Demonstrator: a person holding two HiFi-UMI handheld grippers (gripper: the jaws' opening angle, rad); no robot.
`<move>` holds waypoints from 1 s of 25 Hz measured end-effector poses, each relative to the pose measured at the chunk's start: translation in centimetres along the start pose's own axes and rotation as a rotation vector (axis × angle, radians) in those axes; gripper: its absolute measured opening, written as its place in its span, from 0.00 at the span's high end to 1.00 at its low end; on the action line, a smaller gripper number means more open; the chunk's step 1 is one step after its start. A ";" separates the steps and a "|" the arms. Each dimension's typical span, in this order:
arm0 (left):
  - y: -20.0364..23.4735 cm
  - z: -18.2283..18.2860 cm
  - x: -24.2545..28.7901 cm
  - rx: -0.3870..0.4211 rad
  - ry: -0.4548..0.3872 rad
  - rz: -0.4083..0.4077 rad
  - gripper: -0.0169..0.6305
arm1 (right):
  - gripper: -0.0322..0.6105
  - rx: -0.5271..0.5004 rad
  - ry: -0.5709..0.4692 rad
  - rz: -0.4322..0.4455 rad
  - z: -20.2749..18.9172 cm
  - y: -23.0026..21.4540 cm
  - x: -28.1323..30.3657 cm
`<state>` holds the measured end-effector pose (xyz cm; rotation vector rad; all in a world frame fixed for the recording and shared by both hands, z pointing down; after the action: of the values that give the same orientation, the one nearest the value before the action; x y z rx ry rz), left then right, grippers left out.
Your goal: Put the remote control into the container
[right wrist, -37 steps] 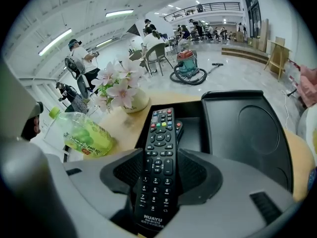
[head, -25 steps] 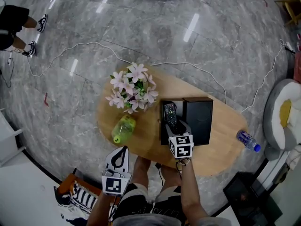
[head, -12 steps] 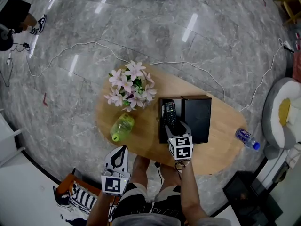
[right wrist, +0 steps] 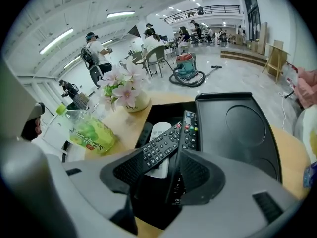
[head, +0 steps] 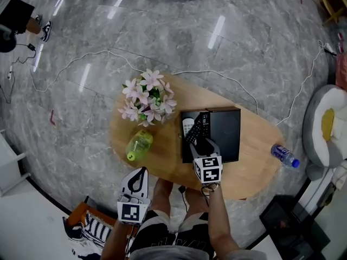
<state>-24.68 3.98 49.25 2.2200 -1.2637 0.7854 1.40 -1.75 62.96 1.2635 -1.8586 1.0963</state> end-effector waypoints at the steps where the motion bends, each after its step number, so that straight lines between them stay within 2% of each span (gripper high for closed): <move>1: -0.1 0.1 -0.1 0.009 -0.001 -0.001 0.96 | 0.61 -0.001 -0.004 0.000 0.1 0.1 -0.3; 5: -0.2 1.3 -0.5 0.051 -0.012 -0.005 0.96 | 0.61 -0.020 -0.039 0.024 0.5 0.4 -1.8; 8: -0.6 1.3 -0.6 0.043 -0.031 -0.002 0.96 | 0.61 -0.013 -0.097 0.026 1.0 0.5 -3.1; 11: -1.4 2.3 -1.0 0.064 -0.048 -0.013 0.96 | 0.72 -0.020 -0.155 0.000 1.7 0.3 -5.3; 15: -2.5 4.3 -1.5 0.051 -0.109 -0.005 0.96 | 0.75 -0.038 -0.209 -0.002 2.7 0.4 -8.6; 18: -3.5 6.0 -1.9 0.062 -0.149 -0.015 0.96 | 0.82 -0.067 -0.266 -0.027 3.5 0.6 -11.6; 21: -4.5 8.2 -2.5 0.081 -0.189 -0.024 0.96 | 0.89 -0.072 -0.332 -0.048 4.2 0.6 -15.1; 25: -6.0 11.4 -4.2 0.138 -0.220 -0.037 0.96 | 0.93 -0.055 -0.418 -0.059 5.0 0.5 -20.4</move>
<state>-18.32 2.08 37.45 2.4899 -1.2987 0.6458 7.67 2.35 43.37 1.5967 -2.1171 0.7853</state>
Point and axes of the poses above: the fingertips, and each gripper's own axes: x forward along the fingers, y to its left, z out of its top, the point moved 9 cm from there along -x, backward along the fingers, and after that the axes turned 2 degrees about x, right-handed, at the moved point
